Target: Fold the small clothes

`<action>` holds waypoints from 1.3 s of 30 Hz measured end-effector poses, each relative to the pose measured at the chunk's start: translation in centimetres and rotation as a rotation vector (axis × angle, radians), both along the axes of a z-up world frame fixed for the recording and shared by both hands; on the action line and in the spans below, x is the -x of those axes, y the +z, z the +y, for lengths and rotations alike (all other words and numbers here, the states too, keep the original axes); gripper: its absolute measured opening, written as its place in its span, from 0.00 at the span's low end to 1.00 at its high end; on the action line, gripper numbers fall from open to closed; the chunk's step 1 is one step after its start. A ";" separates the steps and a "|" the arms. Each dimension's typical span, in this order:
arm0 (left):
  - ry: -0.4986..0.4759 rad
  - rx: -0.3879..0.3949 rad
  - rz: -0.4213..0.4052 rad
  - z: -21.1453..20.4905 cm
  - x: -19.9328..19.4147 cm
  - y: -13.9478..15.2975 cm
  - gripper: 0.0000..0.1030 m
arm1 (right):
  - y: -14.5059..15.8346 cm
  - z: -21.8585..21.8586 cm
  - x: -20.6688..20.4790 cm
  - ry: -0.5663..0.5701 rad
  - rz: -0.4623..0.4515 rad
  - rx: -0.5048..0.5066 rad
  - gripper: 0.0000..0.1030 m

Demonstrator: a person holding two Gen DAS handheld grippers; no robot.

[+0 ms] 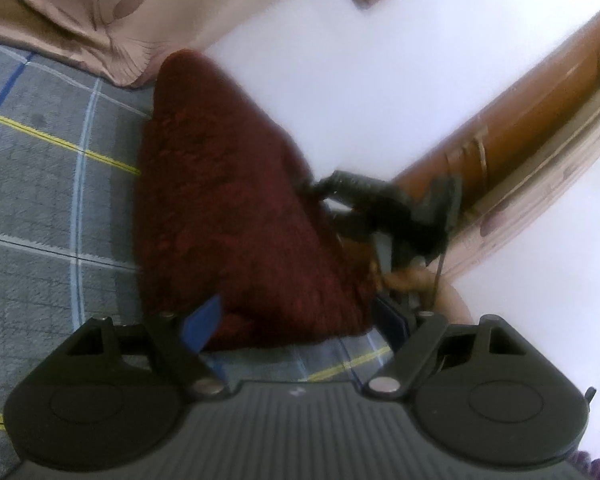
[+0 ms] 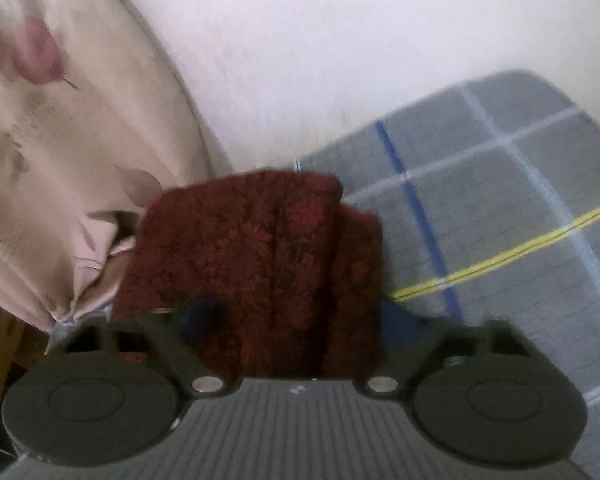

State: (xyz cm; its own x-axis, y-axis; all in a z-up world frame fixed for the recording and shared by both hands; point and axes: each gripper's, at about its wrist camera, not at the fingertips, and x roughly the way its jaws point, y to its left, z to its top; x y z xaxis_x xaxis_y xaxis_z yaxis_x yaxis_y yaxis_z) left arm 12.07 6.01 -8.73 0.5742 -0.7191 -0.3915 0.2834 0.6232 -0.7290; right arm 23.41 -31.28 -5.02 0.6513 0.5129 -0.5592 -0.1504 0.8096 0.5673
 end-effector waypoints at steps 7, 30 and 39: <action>0.057 0.029 0.016 1.4 0.2 0.0 0.80 | 2.7 3.3 0.0 0.157 -0.128 -0.179 0.30; 0.029 0.026 0.018 1.0 0.1 0.0 0.80 | -2.6 -1.5 -0.2 0.103 -0.083 -0.232 0.68; -0.001 0.028 -0.004 0.7 -0.1 0.4 0.80 | -2.0 -3.9 1.6 0.043 -0.133 -0.189 0.26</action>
State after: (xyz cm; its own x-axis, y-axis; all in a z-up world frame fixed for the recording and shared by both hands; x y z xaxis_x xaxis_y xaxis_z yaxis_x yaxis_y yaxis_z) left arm 12.13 6.76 -8.36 0.5749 -0.7304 -0.3688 0.2868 0.6021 -0.7452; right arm 21.78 -35.18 -7.03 0.6884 0.6290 -0.3612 -0.2663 0.6824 0.6808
